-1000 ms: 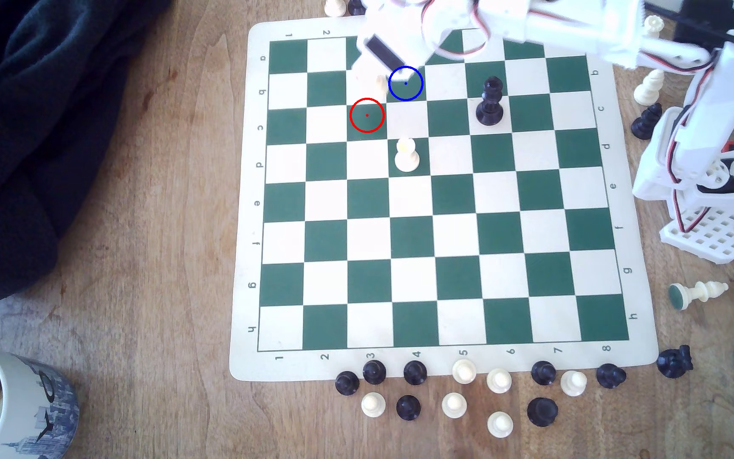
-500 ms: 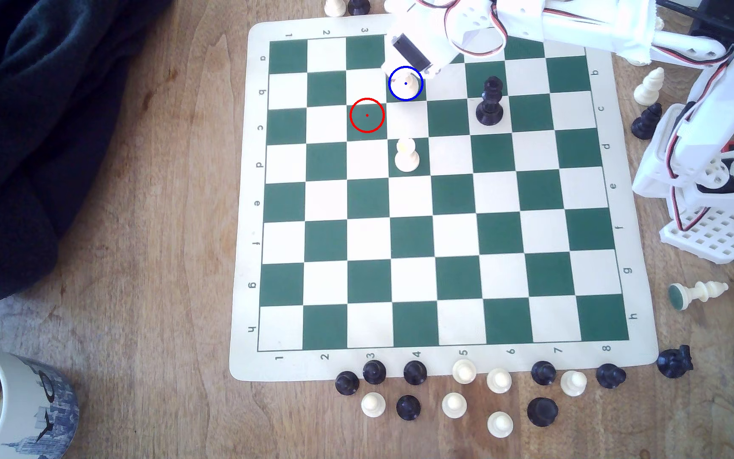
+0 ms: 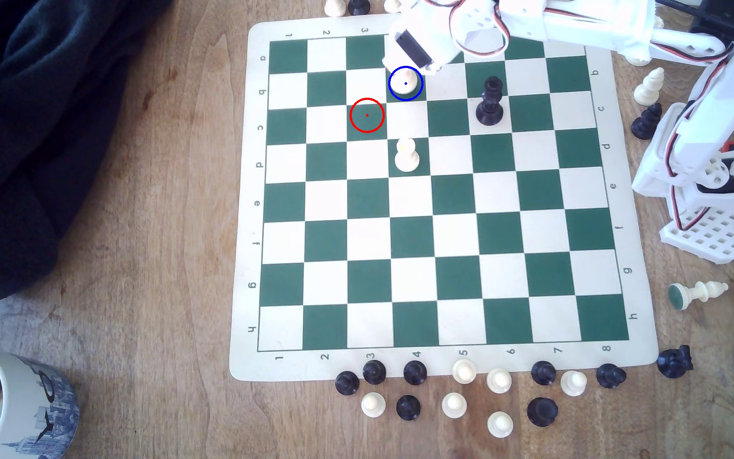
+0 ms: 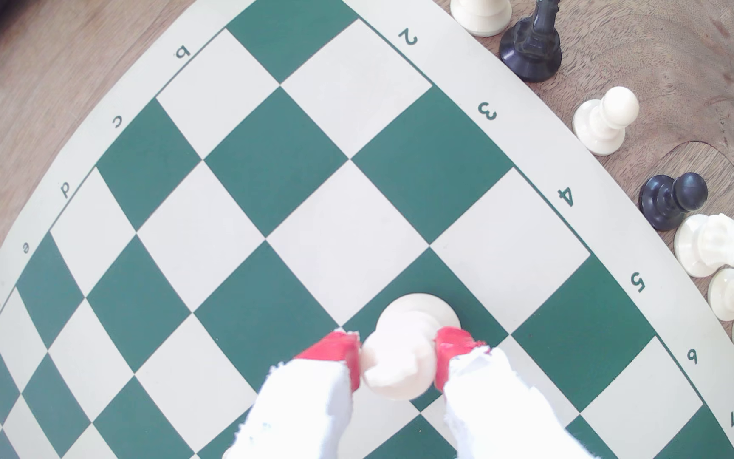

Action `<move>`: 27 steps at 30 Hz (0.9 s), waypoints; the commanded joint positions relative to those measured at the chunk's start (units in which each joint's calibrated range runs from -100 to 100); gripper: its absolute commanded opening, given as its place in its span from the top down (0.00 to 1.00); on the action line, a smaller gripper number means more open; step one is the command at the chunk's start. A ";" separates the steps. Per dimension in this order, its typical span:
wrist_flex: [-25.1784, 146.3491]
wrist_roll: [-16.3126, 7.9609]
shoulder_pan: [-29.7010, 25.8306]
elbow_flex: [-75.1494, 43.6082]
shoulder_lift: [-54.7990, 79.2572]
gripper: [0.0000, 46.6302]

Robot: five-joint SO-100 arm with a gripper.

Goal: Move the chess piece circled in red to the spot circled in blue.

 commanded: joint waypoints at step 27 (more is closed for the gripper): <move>-3.32 0.29 0.51 1.39 0.26 0.94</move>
